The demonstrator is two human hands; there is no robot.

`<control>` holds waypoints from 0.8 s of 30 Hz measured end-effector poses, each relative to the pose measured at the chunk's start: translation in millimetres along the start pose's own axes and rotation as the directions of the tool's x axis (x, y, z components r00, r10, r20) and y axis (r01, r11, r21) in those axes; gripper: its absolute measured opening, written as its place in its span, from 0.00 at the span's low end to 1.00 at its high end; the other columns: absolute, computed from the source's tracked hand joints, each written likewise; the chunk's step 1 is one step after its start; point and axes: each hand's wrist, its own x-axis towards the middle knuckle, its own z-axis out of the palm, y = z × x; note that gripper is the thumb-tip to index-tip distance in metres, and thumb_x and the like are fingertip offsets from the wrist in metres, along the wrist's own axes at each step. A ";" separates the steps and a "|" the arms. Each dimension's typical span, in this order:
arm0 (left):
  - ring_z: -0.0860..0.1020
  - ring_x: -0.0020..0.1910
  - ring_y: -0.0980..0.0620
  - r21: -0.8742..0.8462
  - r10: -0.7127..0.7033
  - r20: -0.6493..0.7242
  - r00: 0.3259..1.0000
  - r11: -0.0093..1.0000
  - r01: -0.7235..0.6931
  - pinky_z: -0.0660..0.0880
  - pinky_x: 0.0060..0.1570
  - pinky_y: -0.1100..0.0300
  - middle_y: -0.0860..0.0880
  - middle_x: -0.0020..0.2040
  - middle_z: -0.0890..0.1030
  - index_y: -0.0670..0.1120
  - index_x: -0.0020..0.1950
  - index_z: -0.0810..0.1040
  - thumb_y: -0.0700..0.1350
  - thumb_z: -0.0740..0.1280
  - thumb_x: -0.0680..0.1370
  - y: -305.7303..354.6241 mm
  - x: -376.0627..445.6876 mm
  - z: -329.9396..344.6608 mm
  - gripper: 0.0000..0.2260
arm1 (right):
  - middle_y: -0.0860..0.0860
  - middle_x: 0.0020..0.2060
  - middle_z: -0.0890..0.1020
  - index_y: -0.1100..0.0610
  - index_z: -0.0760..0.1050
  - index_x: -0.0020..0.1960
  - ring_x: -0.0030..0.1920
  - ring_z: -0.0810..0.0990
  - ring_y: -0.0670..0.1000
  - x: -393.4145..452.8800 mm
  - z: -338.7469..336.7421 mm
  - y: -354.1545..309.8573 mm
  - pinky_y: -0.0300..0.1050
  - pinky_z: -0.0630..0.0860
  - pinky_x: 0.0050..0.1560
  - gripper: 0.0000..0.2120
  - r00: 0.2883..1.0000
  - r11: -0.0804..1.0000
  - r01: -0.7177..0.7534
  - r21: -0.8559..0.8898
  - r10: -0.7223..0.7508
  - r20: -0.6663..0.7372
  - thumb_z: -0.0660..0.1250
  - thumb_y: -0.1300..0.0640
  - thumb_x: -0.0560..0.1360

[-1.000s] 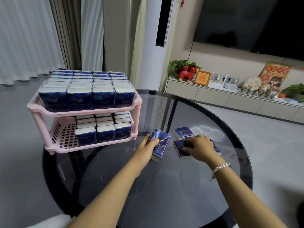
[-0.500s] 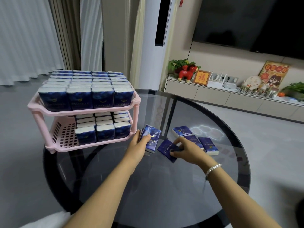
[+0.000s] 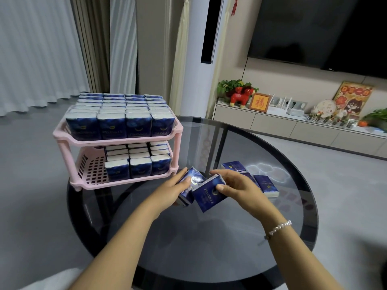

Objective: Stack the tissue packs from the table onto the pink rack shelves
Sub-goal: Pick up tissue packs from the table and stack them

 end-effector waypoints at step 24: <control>0.56 0.72 0.48 0.915 0.288 0.131 0.949 0.333 -0.227 0.58 0.71 0.51 0.52 0.76 0.51 0.62 0.77 0.44 0.69 0.62 0.71 -23.9 -36.5 -14.7 0.40 | 0.39 0.53 0.74 0.42 0.63 0.69 0.51 0.77 0.44 13.4 42.2 28.6 0.31 0.76 0.46 0.34 0.983 0.930 0.056 -0.363 0.011 0.181 0.75 0.56 0.68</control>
